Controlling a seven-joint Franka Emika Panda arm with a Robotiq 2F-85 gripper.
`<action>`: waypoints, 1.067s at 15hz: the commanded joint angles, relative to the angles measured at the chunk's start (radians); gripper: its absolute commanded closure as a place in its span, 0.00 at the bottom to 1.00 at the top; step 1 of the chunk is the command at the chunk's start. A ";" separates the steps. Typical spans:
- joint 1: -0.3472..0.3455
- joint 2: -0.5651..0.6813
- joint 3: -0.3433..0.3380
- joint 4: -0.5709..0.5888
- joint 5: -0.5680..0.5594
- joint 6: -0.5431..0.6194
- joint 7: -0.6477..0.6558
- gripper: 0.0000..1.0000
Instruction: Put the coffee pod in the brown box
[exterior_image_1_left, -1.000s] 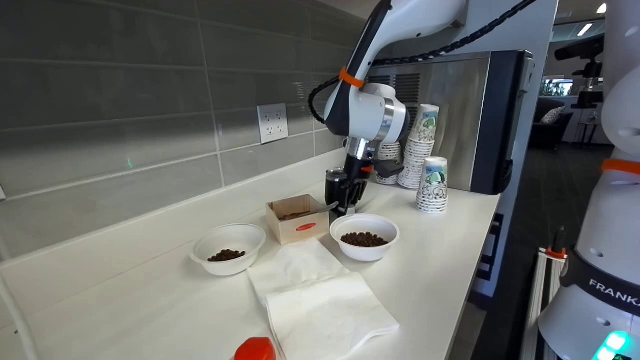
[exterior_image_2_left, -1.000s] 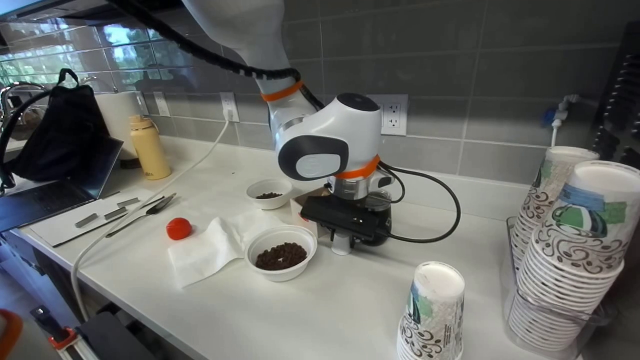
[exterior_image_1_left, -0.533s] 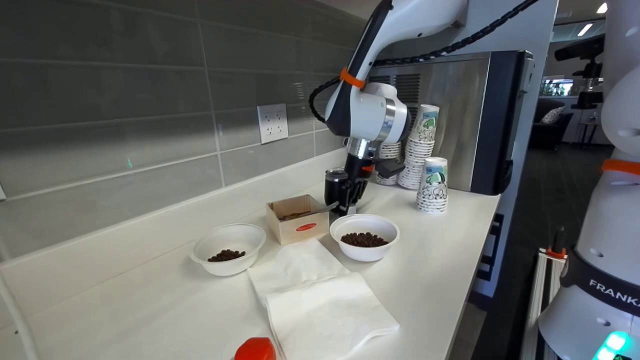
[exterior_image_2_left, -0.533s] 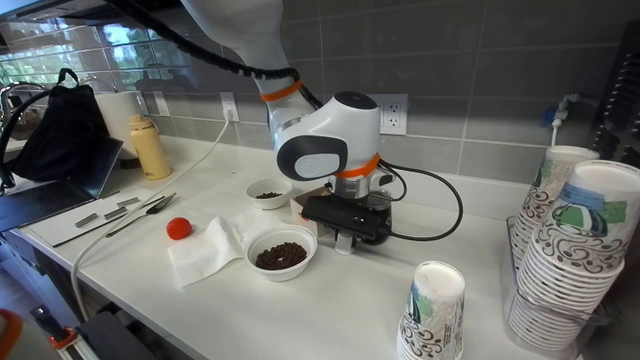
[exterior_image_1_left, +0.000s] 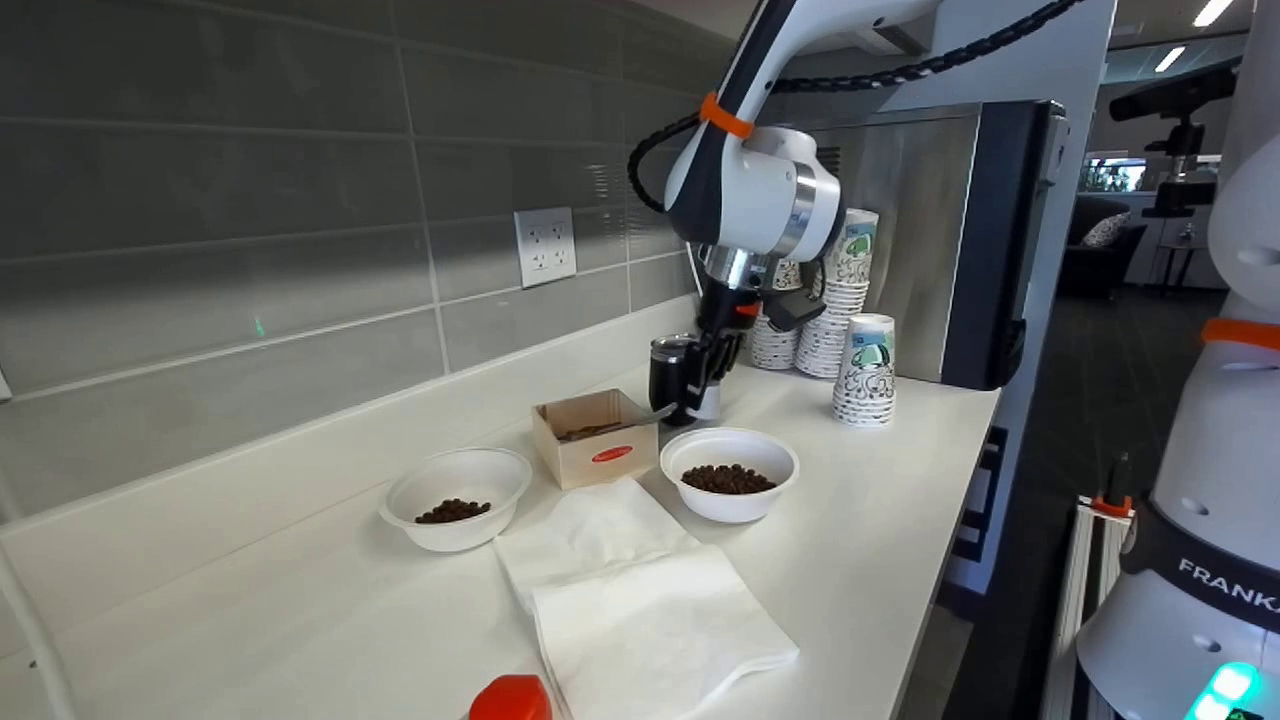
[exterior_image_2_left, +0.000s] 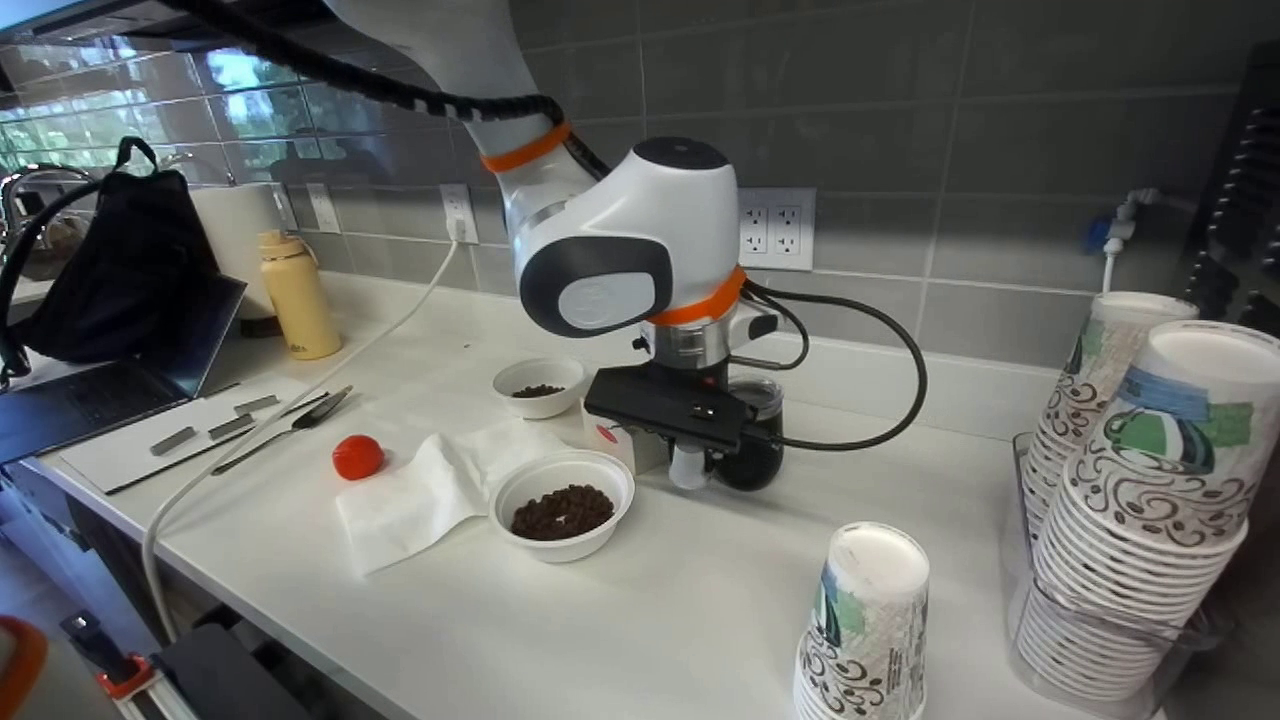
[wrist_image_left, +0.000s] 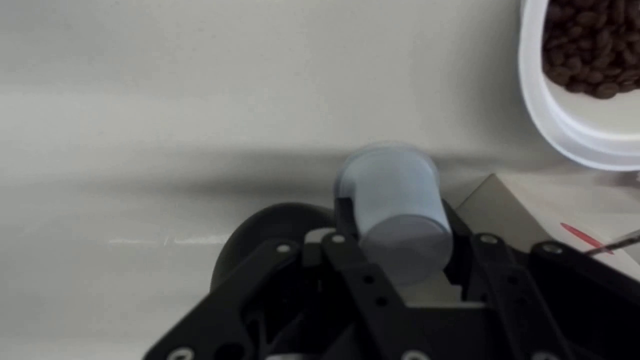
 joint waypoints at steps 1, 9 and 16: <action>0.030 -0.106 0.003 -0.061 -0.034 0.023 0.055 0.84; 0.045 -0.057 0.066 0.077 0.079 -0.021 -0.066 0.84; 0.038 0.062 0.104 0.186 0.055 -0.070 -0.074 0.68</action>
